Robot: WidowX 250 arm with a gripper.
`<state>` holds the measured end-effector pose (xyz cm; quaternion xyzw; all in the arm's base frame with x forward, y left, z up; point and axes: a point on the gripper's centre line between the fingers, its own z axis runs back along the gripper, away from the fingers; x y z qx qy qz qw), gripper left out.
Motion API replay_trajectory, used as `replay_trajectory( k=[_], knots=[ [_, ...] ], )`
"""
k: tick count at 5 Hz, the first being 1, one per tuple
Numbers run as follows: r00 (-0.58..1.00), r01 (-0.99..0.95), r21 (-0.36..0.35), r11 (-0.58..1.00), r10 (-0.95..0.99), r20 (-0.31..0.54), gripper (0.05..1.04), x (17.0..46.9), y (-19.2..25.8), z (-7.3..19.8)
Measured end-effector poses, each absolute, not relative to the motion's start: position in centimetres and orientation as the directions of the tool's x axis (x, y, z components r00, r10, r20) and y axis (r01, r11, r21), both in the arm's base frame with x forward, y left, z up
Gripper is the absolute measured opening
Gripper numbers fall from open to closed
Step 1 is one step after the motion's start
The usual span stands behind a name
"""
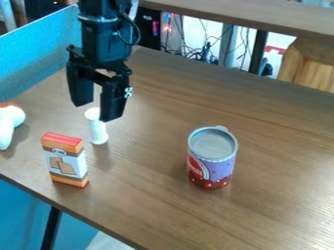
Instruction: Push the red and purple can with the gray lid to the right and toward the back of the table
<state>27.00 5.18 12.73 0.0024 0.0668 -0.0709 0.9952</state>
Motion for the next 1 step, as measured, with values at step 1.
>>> replay_trajectory(
  k=[1],
  knots=[
    [0.981,0.14,-0.005,0.99,-0.139,-0.136,1.001,26.96,5.18,12.65]
  ],
)
